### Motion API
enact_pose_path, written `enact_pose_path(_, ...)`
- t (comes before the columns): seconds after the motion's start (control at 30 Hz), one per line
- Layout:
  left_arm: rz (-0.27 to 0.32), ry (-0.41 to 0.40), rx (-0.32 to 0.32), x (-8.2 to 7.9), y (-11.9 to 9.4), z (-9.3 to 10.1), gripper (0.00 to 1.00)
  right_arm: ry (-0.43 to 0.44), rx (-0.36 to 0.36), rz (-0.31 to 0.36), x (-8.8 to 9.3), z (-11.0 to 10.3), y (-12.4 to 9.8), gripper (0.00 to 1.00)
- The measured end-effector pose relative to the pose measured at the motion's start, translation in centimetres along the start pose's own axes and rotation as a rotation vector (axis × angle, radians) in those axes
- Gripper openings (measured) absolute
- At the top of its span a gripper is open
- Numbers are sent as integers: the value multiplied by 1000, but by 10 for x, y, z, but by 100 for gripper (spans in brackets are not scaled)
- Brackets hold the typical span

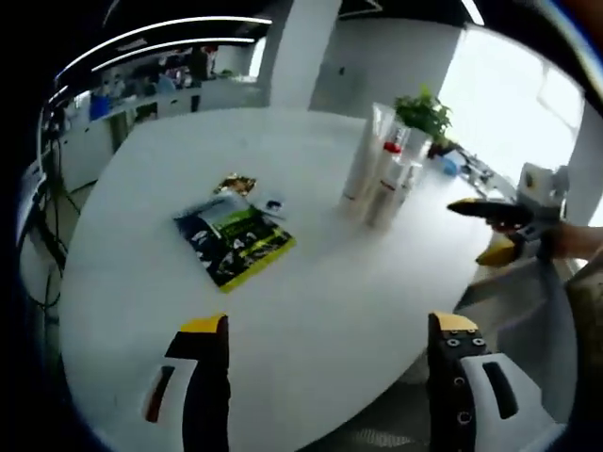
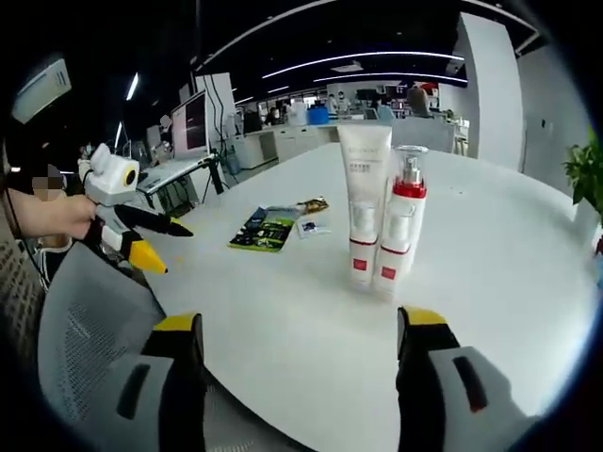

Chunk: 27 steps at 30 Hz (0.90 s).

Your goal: Arrange the skincare products in the storage area until every visible bottle or jar stands upright without overlapping.

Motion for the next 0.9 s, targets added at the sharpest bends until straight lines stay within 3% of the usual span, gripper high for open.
enact_pose_path(0.2, 4, -23, -16, 7, -9, 1, 89, 3, 4, 10, -2, 0, -5, 90)
enact_pose_path(0.7, -25, -25, -16, 4, -10, 4, 97, 25, 2, 41, -7, -1, -16, 98)
enact_pose_path(0.9, -15, -99, -84, 1, -8, -2, 97, 25, 4, 36, -4, -1, -16, 99)
Point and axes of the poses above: the point that each gripper's makers call its tool centre point, and the gripper's own axes: y roughly forward along the fingers, z roughly to its right, x roughly out of its underside, the point moved 9 cm from there along -y, roughly backward along the fingers, and after that the axes turned 11 degrees about y, right-handed, at the moved point
